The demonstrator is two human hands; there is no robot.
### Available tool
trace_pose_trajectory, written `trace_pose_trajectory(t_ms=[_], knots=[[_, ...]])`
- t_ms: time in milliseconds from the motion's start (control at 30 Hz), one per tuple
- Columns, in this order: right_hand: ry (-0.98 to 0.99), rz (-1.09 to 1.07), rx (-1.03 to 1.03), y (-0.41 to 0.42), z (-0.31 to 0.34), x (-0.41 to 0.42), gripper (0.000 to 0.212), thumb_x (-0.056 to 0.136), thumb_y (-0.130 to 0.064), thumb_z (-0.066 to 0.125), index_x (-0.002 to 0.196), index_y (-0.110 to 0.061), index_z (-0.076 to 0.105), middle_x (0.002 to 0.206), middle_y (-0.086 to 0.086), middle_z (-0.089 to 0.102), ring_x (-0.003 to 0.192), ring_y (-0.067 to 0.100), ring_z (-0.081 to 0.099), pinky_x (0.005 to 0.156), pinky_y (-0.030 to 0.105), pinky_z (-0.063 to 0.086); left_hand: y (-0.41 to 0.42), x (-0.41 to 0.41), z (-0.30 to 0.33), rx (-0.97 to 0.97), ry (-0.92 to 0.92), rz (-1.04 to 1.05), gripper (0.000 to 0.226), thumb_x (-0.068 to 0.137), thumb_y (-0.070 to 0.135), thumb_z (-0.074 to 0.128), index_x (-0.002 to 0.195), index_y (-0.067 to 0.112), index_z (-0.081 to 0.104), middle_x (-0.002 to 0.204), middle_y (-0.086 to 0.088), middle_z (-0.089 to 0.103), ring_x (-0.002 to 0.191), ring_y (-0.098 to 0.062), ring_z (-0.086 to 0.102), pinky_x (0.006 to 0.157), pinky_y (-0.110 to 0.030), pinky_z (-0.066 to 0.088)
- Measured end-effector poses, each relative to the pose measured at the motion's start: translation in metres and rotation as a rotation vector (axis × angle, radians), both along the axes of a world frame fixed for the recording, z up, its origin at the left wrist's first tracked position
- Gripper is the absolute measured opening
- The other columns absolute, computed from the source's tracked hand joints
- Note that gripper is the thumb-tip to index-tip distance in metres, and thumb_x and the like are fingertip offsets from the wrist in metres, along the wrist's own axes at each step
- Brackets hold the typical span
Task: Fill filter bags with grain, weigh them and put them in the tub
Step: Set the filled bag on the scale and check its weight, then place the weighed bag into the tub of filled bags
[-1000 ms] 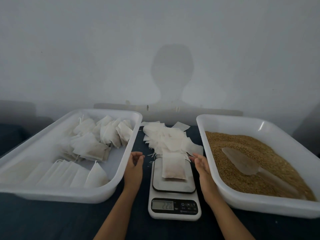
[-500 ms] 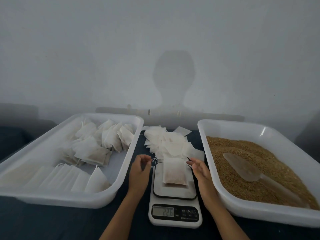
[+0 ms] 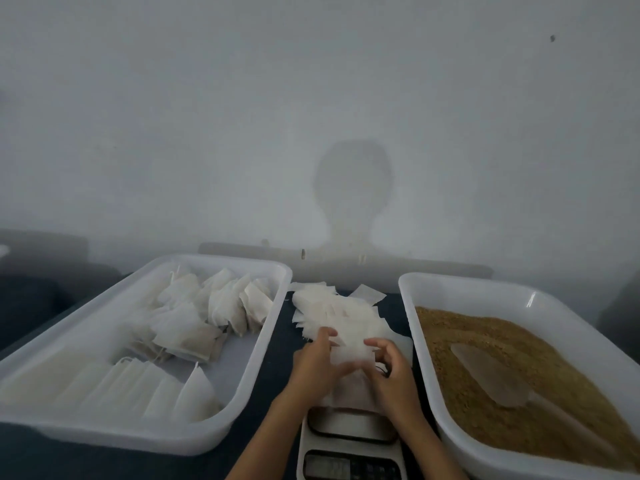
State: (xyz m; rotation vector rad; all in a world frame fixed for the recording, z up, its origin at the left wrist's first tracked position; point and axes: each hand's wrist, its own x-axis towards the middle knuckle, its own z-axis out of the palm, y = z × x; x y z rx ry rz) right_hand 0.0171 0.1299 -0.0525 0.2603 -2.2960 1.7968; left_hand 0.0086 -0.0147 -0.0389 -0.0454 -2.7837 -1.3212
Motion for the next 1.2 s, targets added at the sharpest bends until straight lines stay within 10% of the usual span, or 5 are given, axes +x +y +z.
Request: trace_pose_trajectory(t_ms=[167, 400, 767, 933, 1200], knots=[[0.111, 0.031, 0.030, -0.017, 0.026, 0.006, 0.033, 0.084, 0.002, 0.063, 0.100, -0.026, 0.058, 0.093, -0.003, 0.063, 0.084, 0.004, 0.059, 0.071, 0.012, 0.048, -0.003, 0.014, 0.020, 0.039, 0.093, 0.076, 0.063, 0.079, 0.031, 0.072, 0.129, 0.024, 0.034, 0.095, 0.009, 0.052, 0.082, -0.003, 0.052, 0.059, -0.008, 0.038], [0.289, 0.165, -0.040, -0.082, 0.081, 0.007, 0.019, 0.089, -0.010, 0.061, 0.099, -0.026, 0.059, 0.095, -0.015, 0.063, 0.086, -0.004, 0.058, 0.073, 0.006, 0.045, -0.061, 0.034, 0.084, -0.188, 0.270, 0.259, 0.019, 0.085, 0.034, 0.064, 0.094, 0.018, 0.060, 0.082, -0.001, 0.062, 0.076, -0.016, 0.058, 0.057, -0.018, 0.036], [0.014, 0.368, 0.101, -0.253, 0.093, -0.007, 0.026, 0.090, 0.000, 0.041, 0.111, -0.013, 0.050, 0.104, -0.001, 0.057, 0.091, 0.011, 0.052, 0.077, 0.022, 0.043, -0.249, 0.039, 0.085, -0.294, 0.121, 0.497, 0.038, 0.077, 0.019, 0.073, 0.058, 0.019, 0.040, 0.056, 0.006, 0.040, 0.062, -0.020, 0.045, 0.050, -0.028, 0.028], [-0.218, 0.449, 0.255, -0.311, 0.073, -0.017, 0.029, 0.090, -0.002, 0.040, 0.116, -0.004, 0.052, 0.116, 0.015, 0.060, 0.103, 0.027, 0.056, 0.095, 0.037, 0.044, -0.296, 0.037, 0.072, -0.404, -0.091, 0.518, 0.019, 0.080, 0.015, 0.068, 0.092, 0.015, 0.053, 0.087, -0.002, 0.050, 0.083, -0.023, 0.049, 0.067, -0.026, 0.037], [-0.288, 0.646, 0.603, -0.339, 0.042, -0.011, 0.037, 0.094, -0.008, 0.047, 0.127, 0.004, 0.052, 0.131, 0.021, 0.053, 0.113, 0.026, 0.052, 0.104, 0.036, 0.038, -0.314, 0.035, 0.055, -0.795, -0.322, 0.406, 0.049, 0.089, 0.012, 0.058, 0.131, 0.005, 0.032, 0.124, -0.011, 0.053, 0.111, -0.025, 0.056, 0.083, -0.028, 0.046]])
